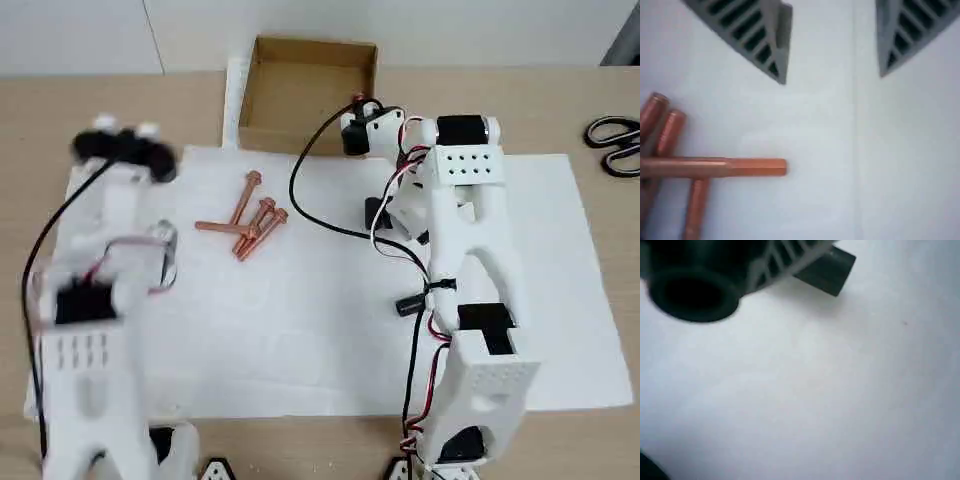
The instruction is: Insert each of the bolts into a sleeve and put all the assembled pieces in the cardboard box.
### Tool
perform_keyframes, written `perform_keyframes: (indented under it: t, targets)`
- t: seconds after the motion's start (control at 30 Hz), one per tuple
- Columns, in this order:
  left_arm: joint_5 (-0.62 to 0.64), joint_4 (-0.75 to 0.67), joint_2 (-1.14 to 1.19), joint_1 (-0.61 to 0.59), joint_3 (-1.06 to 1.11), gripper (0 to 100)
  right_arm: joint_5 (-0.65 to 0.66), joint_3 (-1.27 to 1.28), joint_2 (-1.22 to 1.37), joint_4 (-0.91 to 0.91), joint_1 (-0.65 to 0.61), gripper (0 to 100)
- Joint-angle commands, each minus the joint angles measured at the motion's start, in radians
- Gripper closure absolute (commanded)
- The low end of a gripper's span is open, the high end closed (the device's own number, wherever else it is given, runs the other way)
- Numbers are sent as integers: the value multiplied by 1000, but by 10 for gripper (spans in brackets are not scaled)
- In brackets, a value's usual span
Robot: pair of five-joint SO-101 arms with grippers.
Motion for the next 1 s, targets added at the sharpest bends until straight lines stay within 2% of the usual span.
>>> perform_keyframes:
  t: [0.0, 0.13, 0.3, 0.47, 0.73, 0.97]
  targets:
    - [-104, 71, 290, 60, -295, 885, -35, -49, -13, 27, 15, 995]
    - [-114, 133, 592, 94, -598, 888, -71, -49, -13, 33, 15, 995]
    - [-31, 226, 950, 115, -958, 888, -114, -49, -13, 35, 13, 995]
    - [-9, 358, 1224, 137, -1303, 888, -137, -48, -13, 35, 5, 995]
    - [38, 509, 1516, 195, -1716, 888, -147, -48, -12, 35, 1, 995]
    - [77, 588, 1656, 213, -1917, 889, -147, -48, -12, 35, 1, 995]
